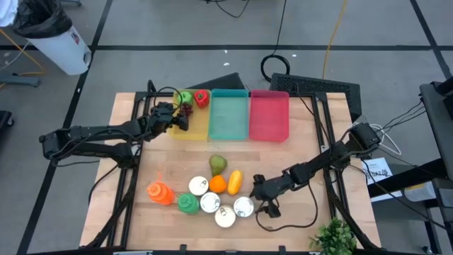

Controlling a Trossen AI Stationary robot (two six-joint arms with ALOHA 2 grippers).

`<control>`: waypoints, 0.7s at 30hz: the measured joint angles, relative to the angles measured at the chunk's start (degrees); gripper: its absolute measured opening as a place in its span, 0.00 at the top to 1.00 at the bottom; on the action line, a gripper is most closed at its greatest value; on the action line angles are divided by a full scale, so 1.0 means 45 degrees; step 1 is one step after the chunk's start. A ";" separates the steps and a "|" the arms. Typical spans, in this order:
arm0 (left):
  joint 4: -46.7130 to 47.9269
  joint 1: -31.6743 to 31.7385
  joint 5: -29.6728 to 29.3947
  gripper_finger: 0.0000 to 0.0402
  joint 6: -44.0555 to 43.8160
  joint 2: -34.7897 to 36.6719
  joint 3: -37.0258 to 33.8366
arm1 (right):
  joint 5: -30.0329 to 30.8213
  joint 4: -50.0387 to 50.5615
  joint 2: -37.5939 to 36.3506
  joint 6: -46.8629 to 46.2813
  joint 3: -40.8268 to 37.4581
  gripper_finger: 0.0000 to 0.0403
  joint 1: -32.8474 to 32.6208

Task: Pick & Place Food Item
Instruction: Put the right green tuna can into the red bin

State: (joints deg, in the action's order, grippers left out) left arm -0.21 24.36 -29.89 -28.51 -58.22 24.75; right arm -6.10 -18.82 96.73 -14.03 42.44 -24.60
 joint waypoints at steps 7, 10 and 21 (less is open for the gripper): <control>-0.0010 -0.0019 0.0094 0.43 -0.0117 0.0000 0.0000 | 0.0606 -0.0295 -0.0009 0.1202 0.0008 0.12 0.0208; -0.0019 -0.0020 0.1257 0.43 0.0021 0.0000 0.0000 | 0.0710 -0.0593 0.0137 0.1621 0.0008 0.13 0.0375; -0.0966 -0.2884 0.5357 0.43 0.1515 -0.0010 0.0000 | 0.0590 -0.2237 0.1001 0.2299 0.0008 0.16 0.0704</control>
State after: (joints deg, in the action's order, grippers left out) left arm -4.55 11.38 -5.78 -21.70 -58.26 24.75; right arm -3.45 -28.89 101.23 -3.68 42.48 -21.43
